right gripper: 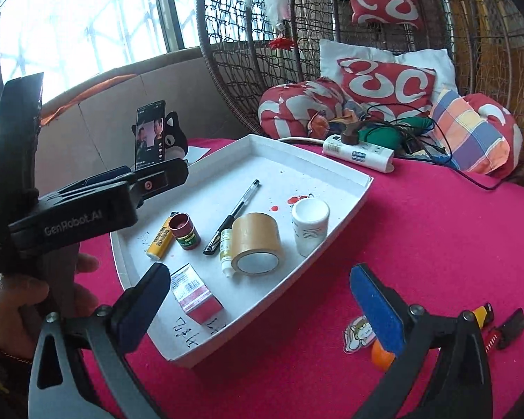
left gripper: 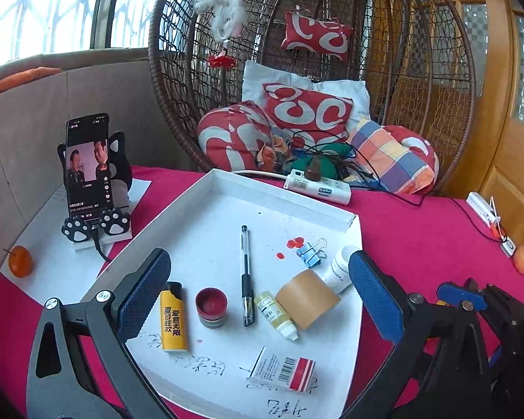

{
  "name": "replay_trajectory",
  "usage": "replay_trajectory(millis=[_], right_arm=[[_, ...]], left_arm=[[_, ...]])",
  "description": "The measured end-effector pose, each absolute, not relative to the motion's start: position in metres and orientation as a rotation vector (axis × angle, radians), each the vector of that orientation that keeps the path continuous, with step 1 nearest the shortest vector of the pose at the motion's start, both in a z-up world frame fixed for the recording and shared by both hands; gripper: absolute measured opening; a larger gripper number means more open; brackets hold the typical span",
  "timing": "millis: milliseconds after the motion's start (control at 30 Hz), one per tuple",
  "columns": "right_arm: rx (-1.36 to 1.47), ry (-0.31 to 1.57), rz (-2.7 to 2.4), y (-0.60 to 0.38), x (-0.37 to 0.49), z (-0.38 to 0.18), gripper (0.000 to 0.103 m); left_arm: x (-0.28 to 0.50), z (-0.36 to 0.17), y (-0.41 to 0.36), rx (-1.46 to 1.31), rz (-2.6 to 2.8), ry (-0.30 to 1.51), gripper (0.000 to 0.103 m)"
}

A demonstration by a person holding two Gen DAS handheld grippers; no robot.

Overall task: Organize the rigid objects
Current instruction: 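Carry the pen and medicine box into the white tray and open both grippers, then move the left gripper to the tangerine while the right approaches the black charger plug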

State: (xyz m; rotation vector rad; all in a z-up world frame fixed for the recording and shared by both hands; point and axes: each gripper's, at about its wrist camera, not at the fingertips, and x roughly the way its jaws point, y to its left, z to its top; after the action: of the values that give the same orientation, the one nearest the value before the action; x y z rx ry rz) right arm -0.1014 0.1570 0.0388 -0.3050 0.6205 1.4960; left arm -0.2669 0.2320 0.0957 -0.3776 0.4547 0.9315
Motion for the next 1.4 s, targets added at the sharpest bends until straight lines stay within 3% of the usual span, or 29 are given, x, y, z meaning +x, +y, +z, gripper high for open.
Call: replay_trajectory(millis=[1400], right_arm=[[-0.052,0.677,1.283,0.075,-0.006,0.033,0.103]], left_arm=[[-0.197,0.085,0.188,-0.283,0.787,0.595,0.103]])
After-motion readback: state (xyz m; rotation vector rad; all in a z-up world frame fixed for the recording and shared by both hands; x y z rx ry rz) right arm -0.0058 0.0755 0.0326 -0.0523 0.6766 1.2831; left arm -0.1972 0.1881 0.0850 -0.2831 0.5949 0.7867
